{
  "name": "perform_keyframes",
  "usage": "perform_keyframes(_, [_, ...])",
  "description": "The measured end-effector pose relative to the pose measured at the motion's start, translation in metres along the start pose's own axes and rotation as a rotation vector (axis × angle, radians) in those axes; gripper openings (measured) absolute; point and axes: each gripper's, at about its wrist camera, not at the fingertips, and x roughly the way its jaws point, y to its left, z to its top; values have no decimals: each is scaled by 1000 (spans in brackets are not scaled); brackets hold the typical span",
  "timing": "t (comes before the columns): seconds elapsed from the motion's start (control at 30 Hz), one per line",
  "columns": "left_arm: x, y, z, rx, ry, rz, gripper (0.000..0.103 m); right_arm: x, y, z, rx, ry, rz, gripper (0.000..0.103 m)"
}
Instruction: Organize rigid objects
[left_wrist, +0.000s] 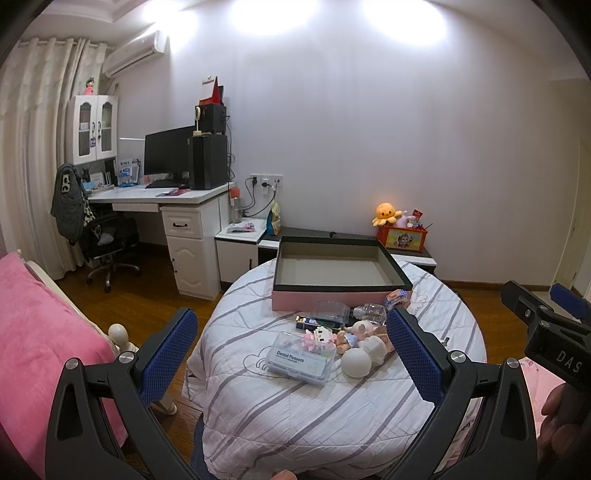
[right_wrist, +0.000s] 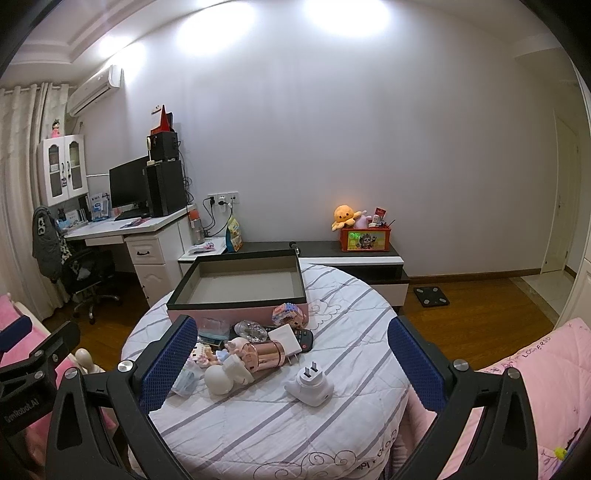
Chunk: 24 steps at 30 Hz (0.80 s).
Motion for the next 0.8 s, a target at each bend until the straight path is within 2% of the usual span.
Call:
perform_keyframes(0.47, [6, 1, -6, 0, 12, 1, 103, 2, 3, -4, -6, 3, 1, 103])
perform_keyframes(0.8, [39, 3, -27, -12, 90, 1, 103, 36, -3, -21, -16, 97, -11, 103])
